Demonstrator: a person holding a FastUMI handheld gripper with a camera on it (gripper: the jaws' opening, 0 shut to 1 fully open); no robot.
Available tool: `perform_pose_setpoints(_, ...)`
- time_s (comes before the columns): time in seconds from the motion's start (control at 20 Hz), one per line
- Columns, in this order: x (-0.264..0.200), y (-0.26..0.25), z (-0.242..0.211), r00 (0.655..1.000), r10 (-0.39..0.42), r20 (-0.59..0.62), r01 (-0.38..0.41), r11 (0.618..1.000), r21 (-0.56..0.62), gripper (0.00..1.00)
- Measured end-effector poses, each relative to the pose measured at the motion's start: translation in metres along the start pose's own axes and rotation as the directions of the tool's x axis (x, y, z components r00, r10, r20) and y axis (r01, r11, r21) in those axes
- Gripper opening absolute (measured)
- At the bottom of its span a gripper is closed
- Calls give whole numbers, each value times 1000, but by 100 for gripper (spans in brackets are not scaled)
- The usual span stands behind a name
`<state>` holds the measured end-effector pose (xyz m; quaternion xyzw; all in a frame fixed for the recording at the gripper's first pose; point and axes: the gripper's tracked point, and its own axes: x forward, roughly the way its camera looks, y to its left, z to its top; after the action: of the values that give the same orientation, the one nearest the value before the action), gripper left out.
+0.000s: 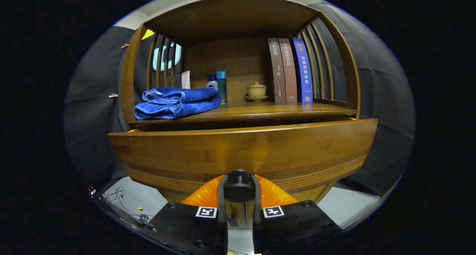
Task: Pull open the drawer, take out the items inside it, and place them on the countertop above the cabinet.
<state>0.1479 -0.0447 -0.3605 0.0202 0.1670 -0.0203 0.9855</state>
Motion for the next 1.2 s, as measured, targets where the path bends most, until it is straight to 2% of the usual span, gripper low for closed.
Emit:
perform_pose_setpoints(0.65, -77, -1, -18, 1000, 14, -17, -14, 1000, 16, 30)
perform_pose_setpoints(1.15, -88, -2, -32, 1000, 13, -27, -13, 1000, 8, 30)
perform_pose_setpoints(1.2, -88, -1, -30, 1000, 15, -27, -15, 1000, 6, 33)
